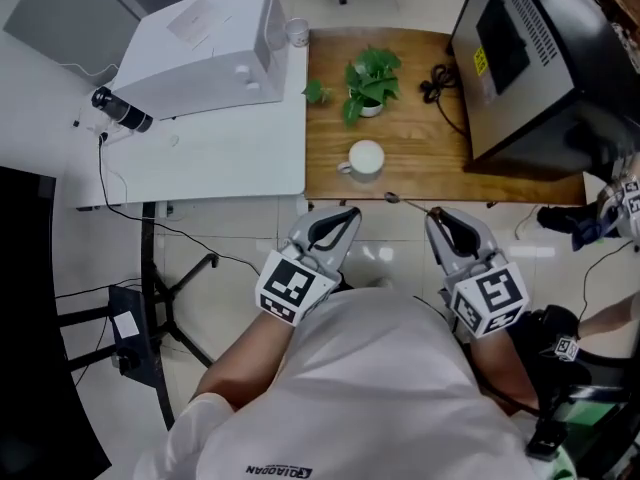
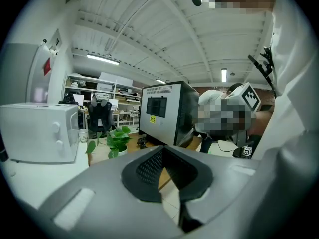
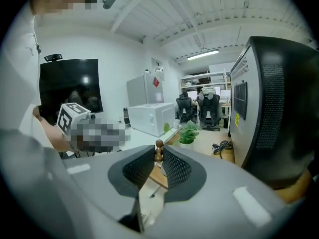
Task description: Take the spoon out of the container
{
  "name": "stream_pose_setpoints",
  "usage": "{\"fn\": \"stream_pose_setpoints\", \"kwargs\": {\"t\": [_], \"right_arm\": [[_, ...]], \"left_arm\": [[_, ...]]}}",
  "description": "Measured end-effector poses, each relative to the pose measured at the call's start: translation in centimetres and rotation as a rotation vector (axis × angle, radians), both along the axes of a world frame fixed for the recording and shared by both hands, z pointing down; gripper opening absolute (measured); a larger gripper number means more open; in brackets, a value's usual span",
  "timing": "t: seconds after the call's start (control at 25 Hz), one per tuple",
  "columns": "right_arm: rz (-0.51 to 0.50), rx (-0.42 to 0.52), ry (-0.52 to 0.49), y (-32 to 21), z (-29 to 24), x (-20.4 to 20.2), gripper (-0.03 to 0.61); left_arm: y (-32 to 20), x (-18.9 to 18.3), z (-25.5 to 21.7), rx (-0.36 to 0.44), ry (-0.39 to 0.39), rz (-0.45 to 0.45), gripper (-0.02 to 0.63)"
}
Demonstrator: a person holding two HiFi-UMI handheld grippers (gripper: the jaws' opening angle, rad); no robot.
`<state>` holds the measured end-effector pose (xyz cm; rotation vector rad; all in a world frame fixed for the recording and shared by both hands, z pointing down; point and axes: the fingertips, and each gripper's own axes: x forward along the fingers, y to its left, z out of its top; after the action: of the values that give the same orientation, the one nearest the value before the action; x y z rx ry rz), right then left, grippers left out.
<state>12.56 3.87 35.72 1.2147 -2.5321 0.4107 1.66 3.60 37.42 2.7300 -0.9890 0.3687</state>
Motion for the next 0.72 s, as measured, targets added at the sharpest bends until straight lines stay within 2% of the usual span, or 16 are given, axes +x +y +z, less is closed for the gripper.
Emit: {"fn": "stream_pose_setpoints", "kwargs": {"t": [0.4,0.72], "right_arm": [[-0.093,0.017,-0.01,5.6,0.4,2.6,0.055],[-0.048,0.018,-0.006,7.8,-0.2,3.0,0.055]], "left_arm": [[6.7,2.1,0.8,-0.013,-0.004,-0.107,0.005],[9.2,2.5,1.1,-0.053,0.007,-0.049,0.005]]}}
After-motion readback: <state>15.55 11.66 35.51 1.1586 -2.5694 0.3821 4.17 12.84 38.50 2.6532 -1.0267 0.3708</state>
